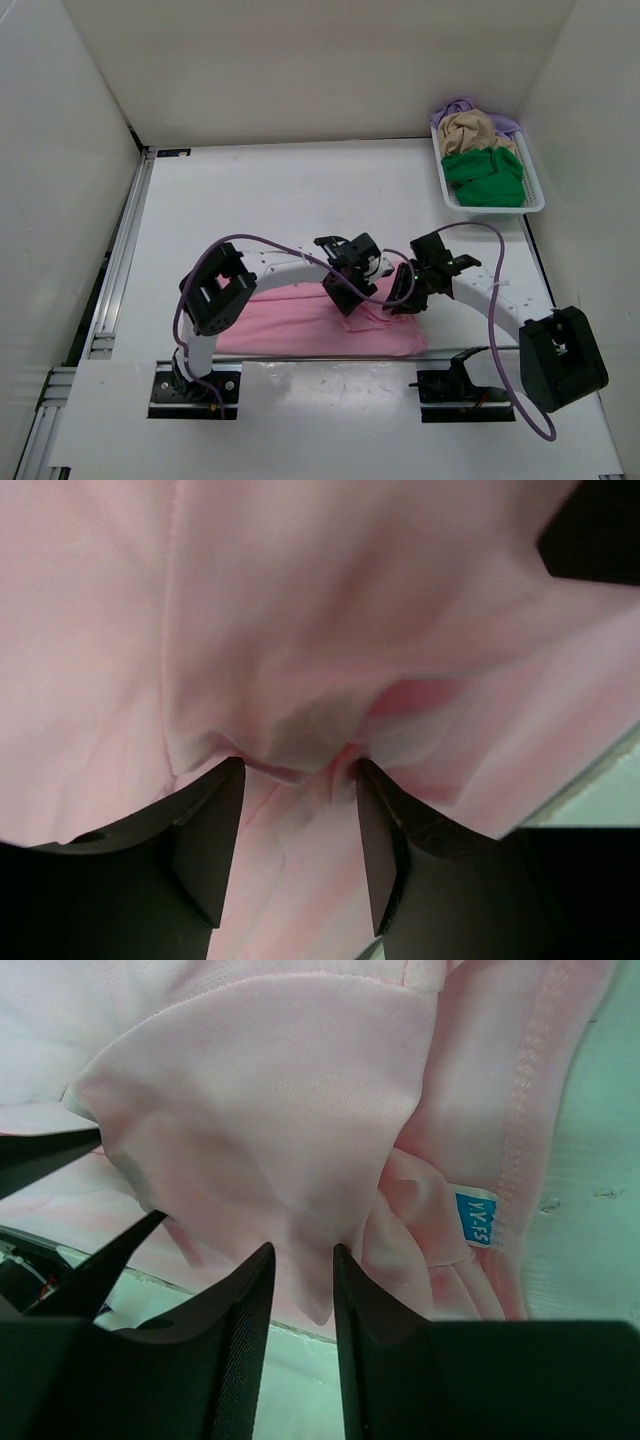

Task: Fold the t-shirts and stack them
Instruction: Fold the other side of the tshirt into a rectangle, then rotate the tshirt 90 degrees

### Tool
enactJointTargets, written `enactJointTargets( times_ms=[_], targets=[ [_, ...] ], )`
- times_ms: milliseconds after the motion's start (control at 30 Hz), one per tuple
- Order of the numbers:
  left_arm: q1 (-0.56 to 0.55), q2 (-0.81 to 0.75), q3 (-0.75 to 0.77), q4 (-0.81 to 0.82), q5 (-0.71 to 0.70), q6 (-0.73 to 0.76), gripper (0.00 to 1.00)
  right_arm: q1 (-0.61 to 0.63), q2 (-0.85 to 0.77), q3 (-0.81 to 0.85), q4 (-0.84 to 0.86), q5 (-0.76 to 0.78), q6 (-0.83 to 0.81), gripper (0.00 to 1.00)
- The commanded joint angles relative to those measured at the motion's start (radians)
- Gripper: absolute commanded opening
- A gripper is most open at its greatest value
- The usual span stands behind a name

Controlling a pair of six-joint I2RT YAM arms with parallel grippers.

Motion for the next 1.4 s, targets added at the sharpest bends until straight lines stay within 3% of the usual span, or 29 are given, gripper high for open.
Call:
enactJointTargets(
  times_ms=[0,200,267,333,367,567,667,833,1000,1133,1333,1367],
  targets=[
    [0.003,-0.022,0.001,0.043,-0.078,0.000,0.59,-0.004,-0.009,-0.006,-0.007,-0.022,-0.012,0.36],
    [0.003,-0.002,-0.008,0.065,-0.118,0.000,0.37,-0.004,-0.051,-0.015,-0.038,-0.013,-0.021,0.39],
    [0.003,-0.014,-0.008,0.065,-0.107,0.000,0.41,-0.004,-0.061,-0.015,-0.048,-0.013,-0.021,0.39],
    [-0.006,-0.053,-0.008,0.065,-0.081,0.000,0.56,-0.004,-0.061,-0.015,-0.059,-0.013,-0.021,0.39],
    [-0.006,-0.063,-0.008,0.054,-0.071,0.000,0.58,-0.004,-0.061,-0.015,-0.059,-0.013,-0.021,0.39],
    [-0.018,-0.103,-0.008,0.043,-0.087,0.000,0.60,-0.004,-0.041,-0.025,-0.059,-0.013,-0.021,0.37],
    [-0.018,-0.045,-0.008,0.043,-0.121,0.000,0.59,-0.004,-0.013,-0.025,-0.049,-0.034,-0.032,0.37],
    [-0.018,-0.011,-0.008,0.043,-0.132,0.000,0.47,-0.004,0.017,-0.025,-0.029,-0.057,-0.032,0.32],
    [-0.018,-0.011,-0.017,0.053,-0.167,0.000,0.29,-0.013,0.028,-0.025,-0.029,-0.066,-0.032,0.03],
    [-0.018,-0.040,-0.038,0.053,-0.190,0.000,0.10,-0.033,0.017,-0.043,-0.029,-0.066,-0.041,0.01],
    [-0.018,-0.100,-0.084,0.042,-0.181,0.000,0.10,-0.062,-0.030,-0.061,-0.048,-0.056,-0.059,0.01],
    [-0.018,-0.100,-0.084,0.030,-0.152,0.000,0.26,-0.062,-0.041,-0.061,-0.049,-0.056,-0.059,0.01]
  ],
)
